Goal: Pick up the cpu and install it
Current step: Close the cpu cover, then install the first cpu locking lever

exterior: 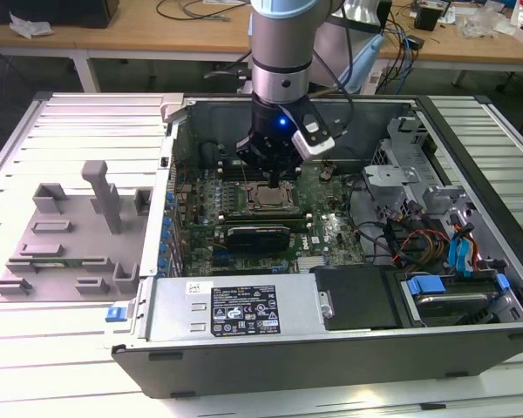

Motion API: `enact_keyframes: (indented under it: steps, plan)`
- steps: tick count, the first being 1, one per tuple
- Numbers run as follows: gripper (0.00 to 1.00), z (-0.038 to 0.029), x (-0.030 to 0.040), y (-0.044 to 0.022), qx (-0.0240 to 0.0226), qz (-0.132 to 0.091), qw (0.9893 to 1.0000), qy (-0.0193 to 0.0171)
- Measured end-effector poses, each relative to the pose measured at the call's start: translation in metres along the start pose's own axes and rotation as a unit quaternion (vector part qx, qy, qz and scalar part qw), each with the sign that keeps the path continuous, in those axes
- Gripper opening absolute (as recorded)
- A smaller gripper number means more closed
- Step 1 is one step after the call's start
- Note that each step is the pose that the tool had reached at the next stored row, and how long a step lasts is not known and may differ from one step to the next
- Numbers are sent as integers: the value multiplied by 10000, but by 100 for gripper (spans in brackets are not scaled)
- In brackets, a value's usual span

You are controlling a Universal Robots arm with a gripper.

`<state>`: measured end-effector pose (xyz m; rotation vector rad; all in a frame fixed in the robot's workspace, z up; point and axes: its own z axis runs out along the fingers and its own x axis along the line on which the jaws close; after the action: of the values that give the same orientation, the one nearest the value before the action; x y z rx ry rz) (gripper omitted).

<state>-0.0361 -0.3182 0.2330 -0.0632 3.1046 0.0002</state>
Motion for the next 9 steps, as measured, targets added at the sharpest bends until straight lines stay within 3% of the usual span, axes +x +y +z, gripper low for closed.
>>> enact_keyframes:
  steps: [4, 9]
  plan:
    - [11, -4, 8, -60, -2, 0, 10000, -1]
    - [11, -4, 9, -71, -2, 1, 10000, -1]
